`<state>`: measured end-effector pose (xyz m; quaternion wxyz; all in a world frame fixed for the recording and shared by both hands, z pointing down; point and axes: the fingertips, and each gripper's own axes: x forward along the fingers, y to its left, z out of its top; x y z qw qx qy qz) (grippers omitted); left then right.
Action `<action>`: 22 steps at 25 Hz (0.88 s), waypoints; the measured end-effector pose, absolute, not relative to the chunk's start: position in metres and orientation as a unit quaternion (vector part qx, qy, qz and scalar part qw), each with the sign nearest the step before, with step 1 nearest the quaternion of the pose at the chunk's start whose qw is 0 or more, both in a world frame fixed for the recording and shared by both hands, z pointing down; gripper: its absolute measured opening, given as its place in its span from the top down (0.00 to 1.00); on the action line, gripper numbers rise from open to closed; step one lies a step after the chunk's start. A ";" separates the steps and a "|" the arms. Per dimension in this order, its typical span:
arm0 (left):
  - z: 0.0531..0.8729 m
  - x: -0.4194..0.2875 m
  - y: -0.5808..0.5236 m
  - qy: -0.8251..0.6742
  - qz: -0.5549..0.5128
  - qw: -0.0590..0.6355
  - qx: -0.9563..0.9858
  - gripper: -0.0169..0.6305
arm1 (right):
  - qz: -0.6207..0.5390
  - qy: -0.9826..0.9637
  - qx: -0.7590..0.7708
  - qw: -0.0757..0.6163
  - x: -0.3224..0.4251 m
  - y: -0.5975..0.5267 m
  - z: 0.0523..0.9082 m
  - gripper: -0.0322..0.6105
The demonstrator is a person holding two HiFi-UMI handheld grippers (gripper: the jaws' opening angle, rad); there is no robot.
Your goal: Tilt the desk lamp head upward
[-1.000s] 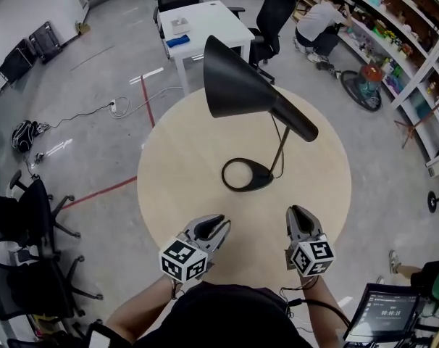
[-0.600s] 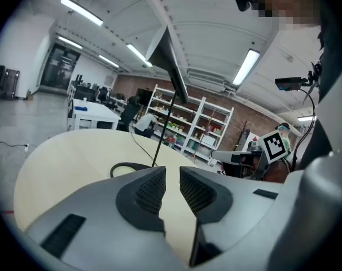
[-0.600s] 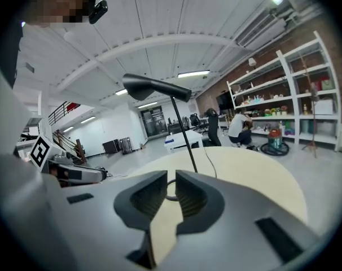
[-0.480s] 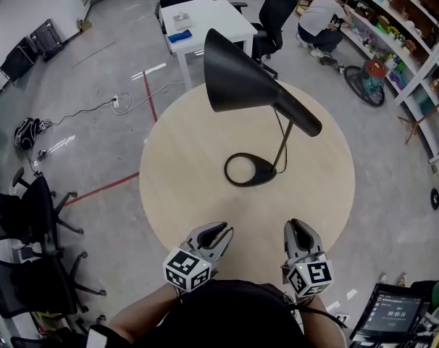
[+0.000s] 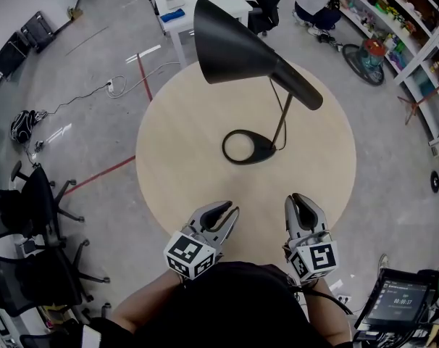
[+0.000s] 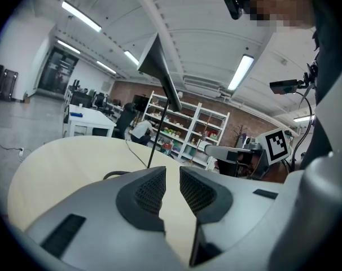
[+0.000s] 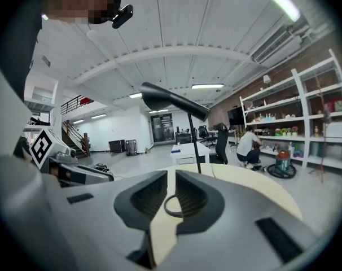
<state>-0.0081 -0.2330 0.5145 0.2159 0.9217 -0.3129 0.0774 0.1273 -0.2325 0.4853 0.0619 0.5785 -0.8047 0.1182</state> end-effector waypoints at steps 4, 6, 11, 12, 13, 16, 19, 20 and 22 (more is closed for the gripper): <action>0.516 -0.011 -0.235 -0.316 0.078 0.215 0.921 0.85 | 0.118 -0.804 0.580 0.064 0.126 -0.233 0.488 0.88; 0.517 -0.011 -0.234 -0.316 0.077 0.214 0.921 0.85 | 0.115 -0.803 0.581 0.064 0.126 -0.231 0.488 0.88; 0.517 -0.022 -0.242 -0.322 0.077 0.205 0.921 0.85 | 0.097 -0.812 0.573 0.063 0.112 -0.239 0.491 0.88; 0.518 -0.025 -0.244 -0.321 0.076 0.206 0.921 0.85 | 0.096 -0.811 0.573 0.064 0.109 -0.241 0.491 0.88; 0.518 -0.026 -0.245 -0.318 0.075 0.209 0.922 0.85 | 0.096 -0.809 0.576 0.066 0.107 -0.242 0.490 0.88; 0.521 -0.030 -0.247 -0.315 0.077 0.218 0.921 0.85 | 0.098 -0.807 0.579 0.067 0.104 -0.244 0.489 0.88; 0.525 -0.030 -0.246 -0.321 0.082 0.222 0.917 0.85 | 0.099 -0.809 0.575 0.067 0.106 -0.245 0.488 0.88; 0.526 -0.029 -0.244 -0.323 0.085 0.222 0.916 0.85 | 0.099 -0.810 0.574 0.066 0.107 -0.244 0.488 0.88; 0.526 -0.027 -0.240 -0.324 0.089 0.222 0.916 0.85 | 0.098 -0.810 0.575 0.063 0.110 -0.240 0.488 0.88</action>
